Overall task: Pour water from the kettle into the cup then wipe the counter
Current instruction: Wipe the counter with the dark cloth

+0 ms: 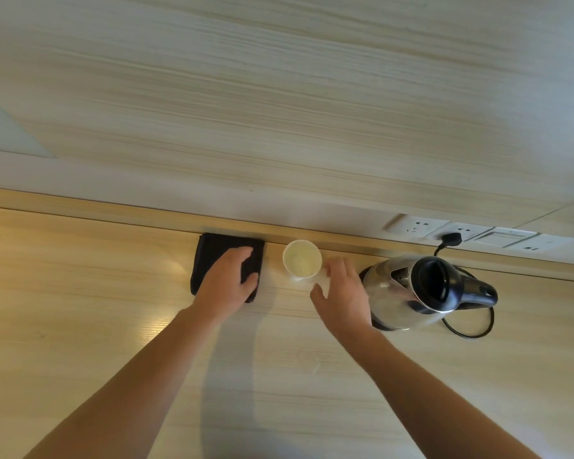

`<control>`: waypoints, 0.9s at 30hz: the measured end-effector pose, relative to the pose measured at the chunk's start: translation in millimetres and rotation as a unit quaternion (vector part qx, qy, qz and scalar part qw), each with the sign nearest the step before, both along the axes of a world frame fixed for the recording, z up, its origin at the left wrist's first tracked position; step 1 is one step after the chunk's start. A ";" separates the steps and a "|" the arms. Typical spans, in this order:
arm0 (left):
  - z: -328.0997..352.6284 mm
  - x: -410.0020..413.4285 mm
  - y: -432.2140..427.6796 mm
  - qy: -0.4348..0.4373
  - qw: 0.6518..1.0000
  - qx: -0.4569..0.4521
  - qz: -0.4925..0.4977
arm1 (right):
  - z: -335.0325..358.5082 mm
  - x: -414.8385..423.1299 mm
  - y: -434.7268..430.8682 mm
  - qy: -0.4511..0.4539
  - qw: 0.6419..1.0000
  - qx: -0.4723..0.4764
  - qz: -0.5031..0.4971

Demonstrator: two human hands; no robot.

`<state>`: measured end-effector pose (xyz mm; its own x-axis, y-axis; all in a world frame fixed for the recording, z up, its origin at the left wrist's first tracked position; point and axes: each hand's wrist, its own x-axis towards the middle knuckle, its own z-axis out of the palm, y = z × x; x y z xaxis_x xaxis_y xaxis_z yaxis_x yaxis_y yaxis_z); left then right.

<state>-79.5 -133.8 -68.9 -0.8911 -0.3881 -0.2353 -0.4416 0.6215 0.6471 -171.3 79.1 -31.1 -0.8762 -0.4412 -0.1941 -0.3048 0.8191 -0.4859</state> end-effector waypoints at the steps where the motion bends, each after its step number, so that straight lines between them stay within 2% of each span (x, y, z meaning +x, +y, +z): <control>1: -2.5 11.9 -8.8 0.005 1.000 -0.015 0.023 | 3.6 14.9 -3.2 0.022 0.999 -0.028 0.021; 3: -7.2 35.2 -24.0 0.011 0.996 -0.054 0.073 | 2.7 36.3 -20.5 0.013 0.995 -0.059 0.083; 5: -17.4 60.6 -38.4 0.004 0.990 -0.096 0.105 | -5.6 46.4 -50.7 -0.025 0.988 -0.045 0.143; 8: -40.0 99.7 -55.8 -0.039 0.982 -0.170 0.078 | -26.4 46.7 -104.2 -0.052 0.980 -0.015 0.191; 11: -63.2 130.3 -60.0 -0.095 0.980 -0.170 0.049 | -51.9 39.0 -147.1 -0.061 0.977 0.017 0.203; 13: -74.7 143.0 -55.4 -0.120 0.979 -0.162 0.030 | -66.7 34.2 -163.7 -0.041 0.977 0.044 0.207; 16: -89.7 153.0 -50.4 -0.147 0.969 -0.199 -0.007 | -87.3 32.1 -173.5 -0.012 0.968 0.093 0.231; 20: -93.0 151.6 -48.5 -0.161 0.962 -0.220 0.002 | -109.0 36.2 -170.0 0.036 0.958 0.134 0.251; 27: -89.0 151.5 -45.7 -0.156 0.963 -0.218 -0.006 | -125.5 41.0 -164.8 0.091 0.956 0.144 0.237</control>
<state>72.1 -179.5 -158.0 -0.8084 -0.5013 -0.3085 -0.5636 0.8104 0.1601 -130.3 -85.7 -156.6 -0.6214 -0.7488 -0.2308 -0.7334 0.6595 -0.1649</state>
